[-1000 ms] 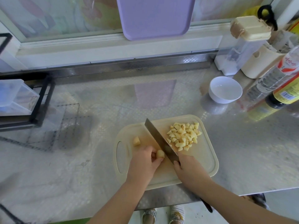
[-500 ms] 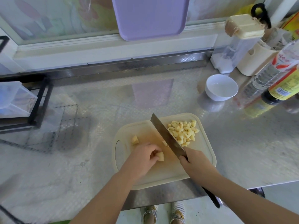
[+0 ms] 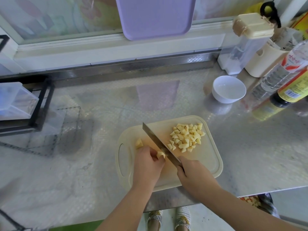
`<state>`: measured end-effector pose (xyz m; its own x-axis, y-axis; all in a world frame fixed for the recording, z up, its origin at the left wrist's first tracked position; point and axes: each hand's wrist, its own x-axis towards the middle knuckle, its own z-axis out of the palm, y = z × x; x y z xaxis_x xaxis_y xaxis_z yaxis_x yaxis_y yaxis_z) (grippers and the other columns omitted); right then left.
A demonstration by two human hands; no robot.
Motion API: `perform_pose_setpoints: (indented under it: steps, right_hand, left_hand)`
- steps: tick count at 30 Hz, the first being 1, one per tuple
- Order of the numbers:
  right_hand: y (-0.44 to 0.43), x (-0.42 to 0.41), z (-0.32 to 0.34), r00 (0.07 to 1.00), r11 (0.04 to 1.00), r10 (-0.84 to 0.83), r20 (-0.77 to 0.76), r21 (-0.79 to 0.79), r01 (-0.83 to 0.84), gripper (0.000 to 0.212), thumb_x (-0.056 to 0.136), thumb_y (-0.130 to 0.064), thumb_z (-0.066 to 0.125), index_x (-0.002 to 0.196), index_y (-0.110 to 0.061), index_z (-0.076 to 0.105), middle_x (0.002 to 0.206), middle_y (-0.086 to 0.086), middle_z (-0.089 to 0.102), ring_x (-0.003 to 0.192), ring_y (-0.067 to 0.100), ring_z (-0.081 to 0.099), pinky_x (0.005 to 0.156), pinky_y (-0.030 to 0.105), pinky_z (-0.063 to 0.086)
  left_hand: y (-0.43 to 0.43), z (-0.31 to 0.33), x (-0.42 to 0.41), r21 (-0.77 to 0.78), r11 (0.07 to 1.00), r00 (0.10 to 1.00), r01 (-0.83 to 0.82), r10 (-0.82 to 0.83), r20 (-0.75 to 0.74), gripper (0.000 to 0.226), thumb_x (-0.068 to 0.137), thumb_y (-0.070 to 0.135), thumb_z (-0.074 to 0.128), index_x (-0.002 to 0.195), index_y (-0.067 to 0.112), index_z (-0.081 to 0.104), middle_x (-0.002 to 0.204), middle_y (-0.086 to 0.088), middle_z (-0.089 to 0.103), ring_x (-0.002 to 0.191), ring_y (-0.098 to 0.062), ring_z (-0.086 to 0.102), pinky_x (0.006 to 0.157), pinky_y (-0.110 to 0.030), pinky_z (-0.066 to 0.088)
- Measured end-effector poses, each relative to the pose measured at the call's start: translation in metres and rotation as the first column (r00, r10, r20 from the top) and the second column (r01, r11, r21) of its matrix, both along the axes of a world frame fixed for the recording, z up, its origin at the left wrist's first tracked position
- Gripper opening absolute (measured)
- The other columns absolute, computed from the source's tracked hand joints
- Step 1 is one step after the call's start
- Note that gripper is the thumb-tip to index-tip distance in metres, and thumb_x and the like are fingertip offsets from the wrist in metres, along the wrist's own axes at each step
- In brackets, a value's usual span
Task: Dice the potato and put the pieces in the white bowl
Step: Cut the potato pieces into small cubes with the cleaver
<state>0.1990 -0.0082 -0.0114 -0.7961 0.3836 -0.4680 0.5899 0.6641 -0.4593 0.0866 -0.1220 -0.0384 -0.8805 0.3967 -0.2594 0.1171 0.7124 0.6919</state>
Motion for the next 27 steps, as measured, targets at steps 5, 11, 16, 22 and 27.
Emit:
perform_pose_setpoints:
  steps: [5,11,16,22,27]
  right_hand:
    - [-0.004,0.0,-0.003,1.0,1.0,-0.002,-0.002,0.006,0.002,0.019,0.102,-0.03,0.038,0.1,-0.02,0.053,0.076,0.001,0.059,0.069,0.021,0.06,0.069,0.04,0.056]
    - [-0.008,0.0,-0.004,0.999,0.999,0.022,0.036,0.038,-0.023,0.019,0.103,-0.031,0.035,0.105,-0.022,0.052,0.08,0.001,0.059,0.074,0.022,0.062,0.071,0.04,0.056]
    - [-0.01,-0.007,-0.005,0.994,0.996,0.057,0.09,0.063,-0.063,0.018,0.104,-0.027,0.034,0.106,-0.019,0.049,0.081,0.001,0.057,0.078,0.023,0.063,0.073,0.04,0.057]
    - [-0.015,-0.014,-0.009,0.976,0.984,0.119,0.182,0.106,-0.14,0.009,0.101,-0.015,0.035,0.107,-0.019,0.041,0.074,-0.002,0.044,0.079,0.026,0.06,0.065,0.037,0.046]
    - [-0.004,-0.011,-0.008,0.994,0.999,0.012,0.112,0.029,-0.015,0.018,0.105,-0.028,0.036,0.109,-0.021,0.051,0.09,0.001,0.061,0.085,0.021,0.063,0.079,0.039,0.056]
  left_hand:
    - [-0.004,0.0,0.001,0.017,1.0,0.999,-0.007,0.007,0.051,0.014,0.08,0.032,0.072,0.082,0.024,0.061,0.075,0.01,0.066,0.07,-0.003,0.061,0.059,-0.017,0.044]
    - [-0.004,0.004,0.002,0.021,1.0,0.998,-0.014,0.013,0.058,0.014,0.081,0.028,0.073,0.077,0.027,0.059,0.072,0.012,0.065,0.068,0.0,0.06,0.056,-0.011,0.038]
    - [-0.002,0.004,0.002,0.038,0.999,0.998,-0.021,0.019,0.055,0.013,0.082,0.024,0.071,0.074,0.024,0.06,0.069,0.011,0.065,0.066,0.0,0.06,0.056,-0.014,0.042]
    - [-0.002,0.001,0.003,0.03,0.997,0.996,-0.066,0.064,0.063,0.014,0.083,0.025,0.07,0.076,0.017,0.062,0.07,0.006,0.067,0.068,-0.009,0.063,0.062,-0.028,0.049]
    - [-0.007,0.004,0.002,0.043,0.999,0.998,0.01,-0.013,0.063,0.014,0.088,0.031,0.068,0.08,0.023,0.061,0.072,0.01,0.065,0.068,-0.001,0.06,0.059,-0.016,0.044]
